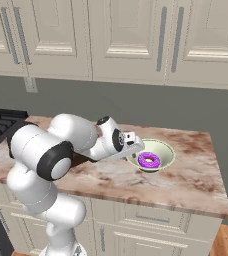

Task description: Place the bowl with donut and the cupcake onto the tray.

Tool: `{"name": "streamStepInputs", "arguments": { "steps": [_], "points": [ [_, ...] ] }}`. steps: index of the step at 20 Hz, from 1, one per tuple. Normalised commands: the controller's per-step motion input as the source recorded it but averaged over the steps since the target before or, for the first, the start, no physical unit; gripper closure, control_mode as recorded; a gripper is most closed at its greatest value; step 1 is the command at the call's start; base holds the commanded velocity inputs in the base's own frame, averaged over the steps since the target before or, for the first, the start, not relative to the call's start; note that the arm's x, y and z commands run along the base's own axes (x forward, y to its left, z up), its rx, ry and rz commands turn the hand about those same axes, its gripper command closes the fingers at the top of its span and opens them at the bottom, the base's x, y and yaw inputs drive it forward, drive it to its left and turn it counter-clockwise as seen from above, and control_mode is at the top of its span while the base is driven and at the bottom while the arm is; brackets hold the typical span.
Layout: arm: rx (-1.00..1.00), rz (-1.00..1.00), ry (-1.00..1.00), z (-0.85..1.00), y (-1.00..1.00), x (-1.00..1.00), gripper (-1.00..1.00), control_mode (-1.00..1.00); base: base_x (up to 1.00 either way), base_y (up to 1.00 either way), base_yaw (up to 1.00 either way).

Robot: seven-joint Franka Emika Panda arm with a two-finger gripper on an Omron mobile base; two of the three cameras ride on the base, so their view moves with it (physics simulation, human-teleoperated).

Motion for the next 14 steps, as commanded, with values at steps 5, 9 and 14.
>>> {"name": "streamStepInputs", "arguments": {
  "steps": [5, 9, 14],
  "points": [
    [0.00, 0.00, 0.00, 0.00, 0.00, 0.00, 1.00, -1.00, 0.00, 0.00, 0.00],
    [0.00, 0.00, 0.00, 0.02, 0.00, 0.00, 1.00, -1.00, 0.00, 0.00, 0.00],
    [0.00, 0.01, 0.00, 0.15, 0.00, 0.00, 1.00, -1.00, 0.00, 0.00, 0.00]
  ]
}}
